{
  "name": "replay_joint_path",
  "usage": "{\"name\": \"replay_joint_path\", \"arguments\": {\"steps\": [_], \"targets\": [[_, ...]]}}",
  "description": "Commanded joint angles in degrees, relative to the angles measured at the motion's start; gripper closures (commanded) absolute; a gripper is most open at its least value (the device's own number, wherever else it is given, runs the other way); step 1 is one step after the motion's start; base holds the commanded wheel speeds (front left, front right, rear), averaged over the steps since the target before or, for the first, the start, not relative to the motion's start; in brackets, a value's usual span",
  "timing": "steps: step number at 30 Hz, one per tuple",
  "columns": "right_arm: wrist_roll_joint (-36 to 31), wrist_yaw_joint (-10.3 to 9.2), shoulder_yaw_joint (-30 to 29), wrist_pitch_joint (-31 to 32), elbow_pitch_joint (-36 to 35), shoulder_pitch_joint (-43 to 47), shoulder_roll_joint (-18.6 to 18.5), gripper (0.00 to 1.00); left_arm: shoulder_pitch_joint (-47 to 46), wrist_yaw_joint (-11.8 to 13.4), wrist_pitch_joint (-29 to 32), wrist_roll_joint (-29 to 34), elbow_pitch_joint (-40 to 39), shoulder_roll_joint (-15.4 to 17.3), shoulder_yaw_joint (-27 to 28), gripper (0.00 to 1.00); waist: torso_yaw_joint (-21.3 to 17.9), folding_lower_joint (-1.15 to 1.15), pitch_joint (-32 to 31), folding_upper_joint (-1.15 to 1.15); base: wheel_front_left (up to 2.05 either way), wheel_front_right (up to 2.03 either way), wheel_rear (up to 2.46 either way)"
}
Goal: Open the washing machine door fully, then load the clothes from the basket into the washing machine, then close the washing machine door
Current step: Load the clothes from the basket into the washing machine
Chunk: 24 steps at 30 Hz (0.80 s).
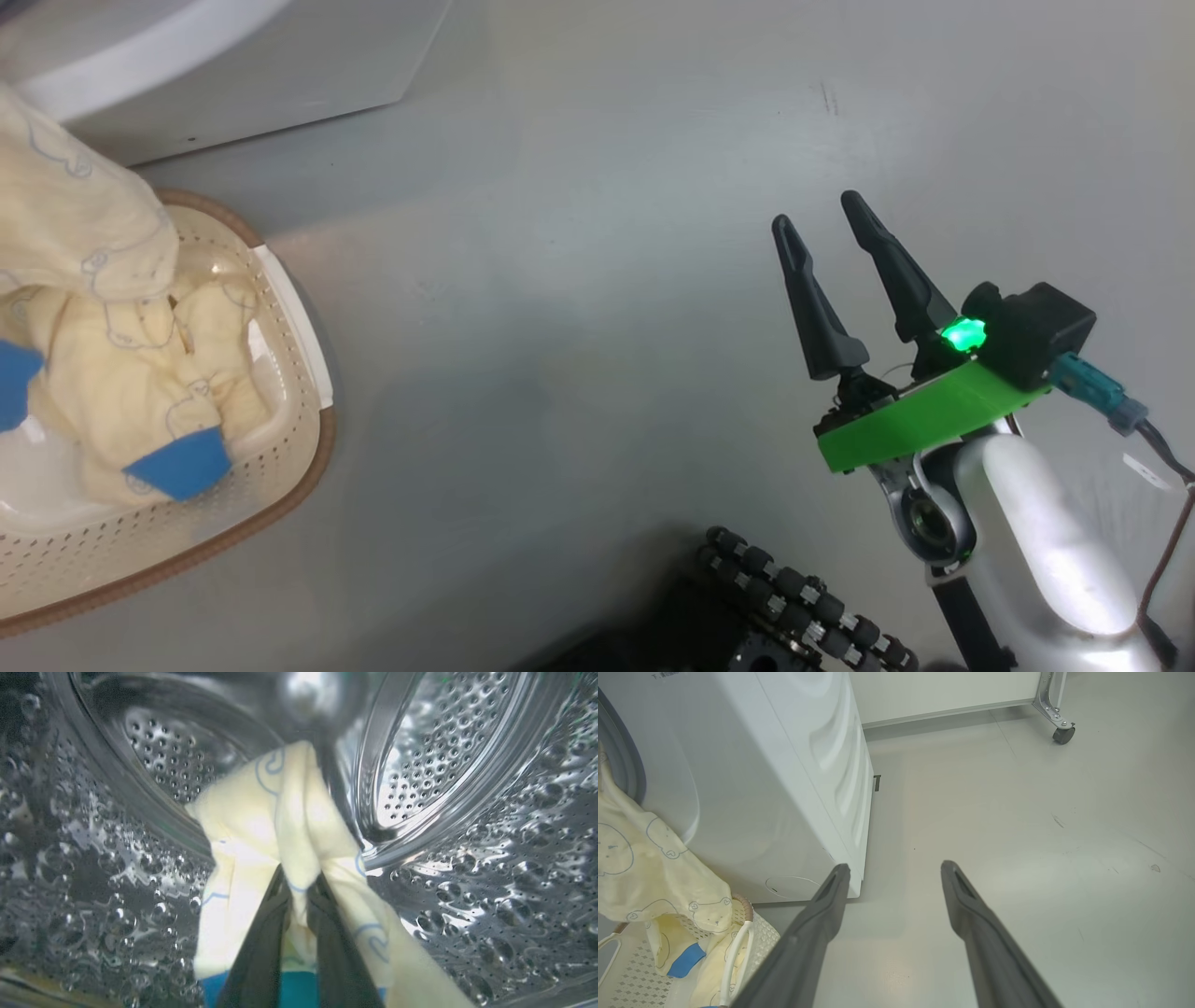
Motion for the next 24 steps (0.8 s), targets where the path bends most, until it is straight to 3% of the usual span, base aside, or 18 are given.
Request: {"name": "replay_joint_path", "arguments": {"steps": [1, 3, 5, 6, 16, 24], "targets": [[0.45, 0.21, 0.68, -0.54, -1.61, 0.43, -0.51, 0.00, -2.07, -0.27, 0.84, -1.00, -0.13, 2.33, 1.62, 1.00, 0.20, 0.00, 0.07, 0.00, 0.00, 0.00, 0.00], [0.40, 0.21, 0.61, -0.54, -1.43, 0.23, -0.51, 0.00, -2.39, -0.39, 1.69, -2.10, 1.66, 1.60, 1.98, 1.00, 0.46, 0.00, 0.14, 0.00, 0.00, 0.00, 0.00], [0.34, 0.21, 0.55, -0.54, -1.27, -0.01, -0.51, 0.00, -2.58, -0.51, 2.46, -3.04, 3.20, 0.93, 2.21, 0.22, 0.72, 0.00, 0.14, 0.00, 0.00, 0.00, 0.00], [0.31, 0.21, 0.55, -0.54, -1.20, -0.14, -0.51, 0.00, -2.68, -0.57, 2.76, -3.81, 3.90, 0.51, 2.59, 0.01, 0.82, 0.00, 0.13, 0.00, 0.00, 0.00, 0.00], [-0.02, 0.21, -0.06, -0.54, -0.52, -1.16, -0.51, 0.00, -1.91, -1.06, 4.11, -7.96, 7.52, -2.48, 3.36, 0.00, 2.33, 0.00, -0.56, 0.00, 0.00, 0.00, 0.00], [-1.40, 0.21, -2.11, -0.54, 0.19, -0.98, -0.51, 0.00, 5.01, -0.64, -1.49, -8.88, 6.82, -4.22, 2.71, 0.00, 4.69, 0.00, -3.41, 0.00, 0.00, 0.00, 0.00]]}}
